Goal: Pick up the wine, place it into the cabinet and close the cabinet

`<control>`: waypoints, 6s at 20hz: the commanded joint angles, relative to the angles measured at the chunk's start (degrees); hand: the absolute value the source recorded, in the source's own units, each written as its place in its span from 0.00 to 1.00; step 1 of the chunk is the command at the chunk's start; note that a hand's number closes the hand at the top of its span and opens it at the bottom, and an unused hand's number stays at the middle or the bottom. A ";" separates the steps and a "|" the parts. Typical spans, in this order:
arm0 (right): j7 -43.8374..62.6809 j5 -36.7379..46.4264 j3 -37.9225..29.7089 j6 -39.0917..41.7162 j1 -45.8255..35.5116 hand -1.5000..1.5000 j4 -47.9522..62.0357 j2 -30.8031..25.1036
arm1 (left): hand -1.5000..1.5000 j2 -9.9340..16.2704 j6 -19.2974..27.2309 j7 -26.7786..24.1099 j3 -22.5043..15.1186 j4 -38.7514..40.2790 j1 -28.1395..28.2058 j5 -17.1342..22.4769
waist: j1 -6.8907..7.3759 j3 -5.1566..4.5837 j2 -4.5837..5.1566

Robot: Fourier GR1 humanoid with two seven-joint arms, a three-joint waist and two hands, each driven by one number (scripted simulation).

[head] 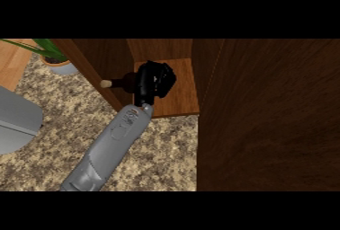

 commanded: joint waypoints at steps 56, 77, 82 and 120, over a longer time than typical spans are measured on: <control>1.10 -7.91 -0.69 3.76 1.24 0.00 -2.62 -2.53 | 0.00 0.03 11.33 0.07 -2.65 28.84 -15.34 0.85 | -1.12 -0.51 1.47; 7.20 -6.67 2.48 -2.19 2.32 0.00 -9.75 -2.62 | 0.00 0.03 8.91 -21.59 0.76 9.93 -5.24 21.35 | 3.25 -0.44 -0.20; 3.70 -4.13 2.63 -2.15 2.34 0.00 -7.55 -2.22 | 0.00 0.03 6.12 -20.42 -3.07 2.68 -0.70 22.45 | 4.57 -0.35 -0.72; 7.25 -2.73 1.70 3.97 0.03 1.00 -6.19 -14.91 | 1.00 30.27 -19.37 -12.20 -8.87 -66.81 50.66 28.63 | 5.41 -0.36 -0.77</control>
